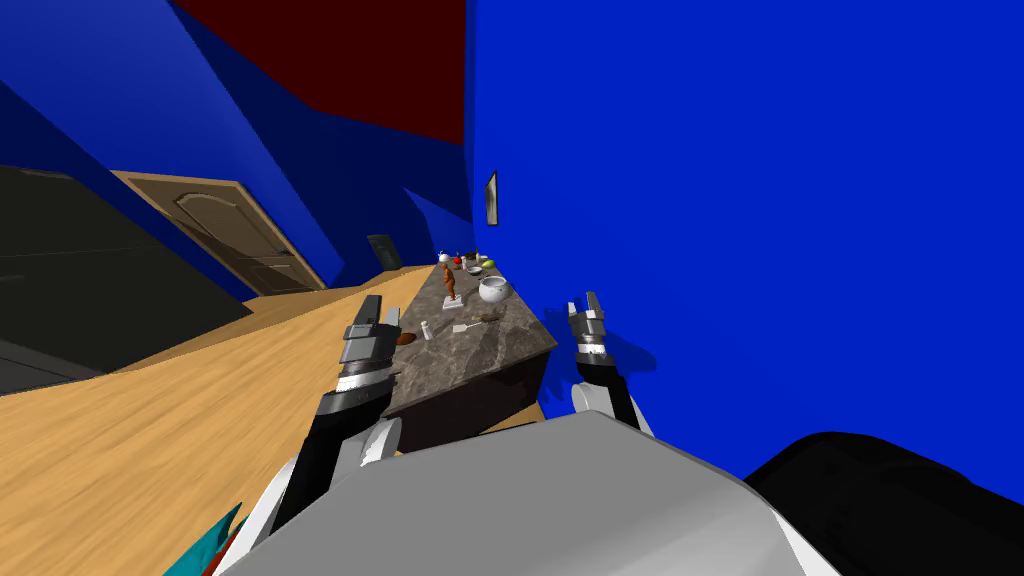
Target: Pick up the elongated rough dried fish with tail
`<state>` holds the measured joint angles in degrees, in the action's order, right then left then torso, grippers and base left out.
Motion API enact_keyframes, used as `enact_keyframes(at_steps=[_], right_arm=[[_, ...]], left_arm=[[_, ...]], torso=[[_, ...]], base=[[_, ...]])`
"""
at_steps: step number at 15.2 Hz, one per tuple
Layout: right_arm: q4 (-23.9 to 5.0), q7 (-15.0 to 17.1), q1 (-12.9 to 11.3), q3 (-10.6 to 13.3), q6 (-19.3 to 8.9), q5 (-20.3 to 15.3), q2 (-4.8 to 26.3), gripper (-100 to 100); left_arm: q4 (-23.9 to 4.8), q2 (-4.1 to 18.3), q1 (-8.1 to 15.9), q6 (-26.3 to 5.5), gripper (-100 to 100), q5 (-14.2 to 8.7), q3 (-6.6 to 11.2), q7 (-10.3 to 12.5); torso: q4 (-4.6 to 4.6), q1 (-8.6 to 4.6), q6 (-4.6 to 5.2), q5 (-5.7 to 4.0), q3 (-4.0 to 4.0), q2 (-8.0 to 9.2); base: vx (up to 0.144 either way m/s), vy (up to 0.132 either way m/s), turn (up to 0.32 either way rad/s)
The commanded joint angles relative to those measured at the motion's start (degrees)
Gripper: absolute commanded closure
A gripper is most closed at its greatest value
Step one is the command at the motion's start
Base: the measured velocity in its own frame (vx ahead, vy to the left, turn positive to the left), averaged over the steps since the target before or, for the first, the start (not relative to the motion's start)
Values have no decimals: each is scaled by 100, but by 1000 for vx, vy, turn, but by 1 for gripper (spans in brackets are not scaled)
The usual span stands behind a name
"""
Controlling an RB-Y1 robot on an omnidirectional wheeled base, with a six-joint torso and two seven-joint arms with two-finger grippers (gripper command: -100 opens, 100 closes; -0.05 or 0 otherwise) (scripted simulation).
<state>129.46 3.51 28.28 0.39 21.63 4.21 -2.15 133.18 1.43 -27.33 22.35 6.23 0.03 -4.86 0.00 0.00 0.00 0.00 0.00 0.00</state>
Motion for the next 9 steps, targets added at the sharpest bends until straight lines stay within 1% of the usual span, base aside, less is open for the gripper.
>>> enact_keyframes(at_steps=[1, 2, 4, 5, 6, 8, 9], right_arm=[[0, 0, 0, 0, 0, 0, 0, 0], [0, 0, -1, 1, 0, 0, 0, 0], [0, 0, -2, 1, 0, 0, 0, 0], [0, 0, -3, 1, 0, 0, -1, 0], [0, 0, -3, 1, -1, 0, -1, 0], [0, 0, -2, 1, 0, 0, 0, 0], [0, 0, -3, 1, 0, 0, 0, 0]], left_arm=[[-180, 271, 121, -116, -100, 12, 16, 98], [-180, 271, 121, -116, -100, 12, 16, 98], [-447, 526, 300, -289, -100, 29, 40, 245], [-603, 661, 416, -401, -100, 40, 55, 339], [-621, 661, 416, -401, -100, 40, 55, 339], [-961, 940, 695, -672, -100, 66, 92, 568], [-1041, 940, 695, -672, -100, 66, 92, 568]], torso=[[0, 0, 0, 0, 0, 0], [2, 0, 3, 0, 8, 17], [10, -6, 3, -1, 27, 49], [11, -6, 4, -1, 31, 55], [12, -6, 6, -1, 33, 58], [11, 2, 3, 0, 28, 50], [11, 2, 5, 0, 28, 49]], base=[[-79, -5, -103], [-138, -16, -113], [-149, -23, -141], [-144, -18, -278], [-119, -8, -175], [-107, -1, -174], [-99, -1, -198]])
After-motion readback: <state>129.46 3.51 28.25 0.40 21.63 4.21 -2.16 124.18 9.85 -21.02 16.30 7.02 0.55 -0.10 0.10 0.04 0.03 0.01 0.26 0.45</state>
